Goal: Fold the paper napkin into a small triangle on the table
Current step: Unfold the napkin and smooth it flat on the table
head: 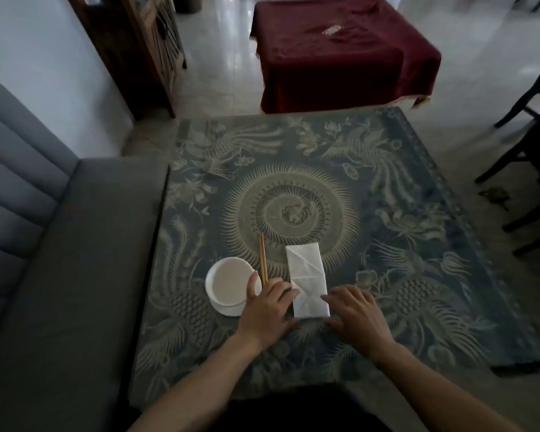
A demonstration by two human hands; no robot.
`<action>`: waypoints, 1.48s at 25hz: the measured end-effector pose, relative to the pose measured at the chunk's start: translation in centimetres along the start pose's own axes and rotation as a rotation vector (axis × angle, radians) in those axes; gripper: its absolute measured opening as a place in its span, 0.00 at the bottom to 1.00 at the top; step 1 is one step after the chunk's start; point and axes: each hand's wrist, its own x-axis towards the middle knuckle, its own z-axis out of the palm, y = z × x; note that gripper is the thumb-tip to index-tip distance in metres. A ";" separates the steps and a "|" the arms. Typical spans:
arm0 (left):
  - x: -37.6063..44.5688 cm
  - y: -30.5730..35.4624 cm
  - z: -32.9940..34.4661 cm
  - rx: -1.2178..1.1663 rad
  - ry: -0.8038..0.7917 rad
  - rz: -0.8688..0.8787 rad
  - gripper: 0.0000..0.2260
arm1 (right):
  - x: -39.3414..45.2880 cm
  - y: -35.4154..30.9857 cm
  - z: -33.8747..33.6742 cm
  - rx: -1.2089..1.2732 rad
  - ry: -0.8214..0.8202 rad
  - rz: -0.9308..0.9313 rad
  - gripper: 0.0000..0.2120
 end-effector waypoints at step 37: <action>4.5 2.0 3.0 -0.018 -0.346 -0.025 0.17 | 1.6 1.8 4.7 0.893 0.102 1.091 0.06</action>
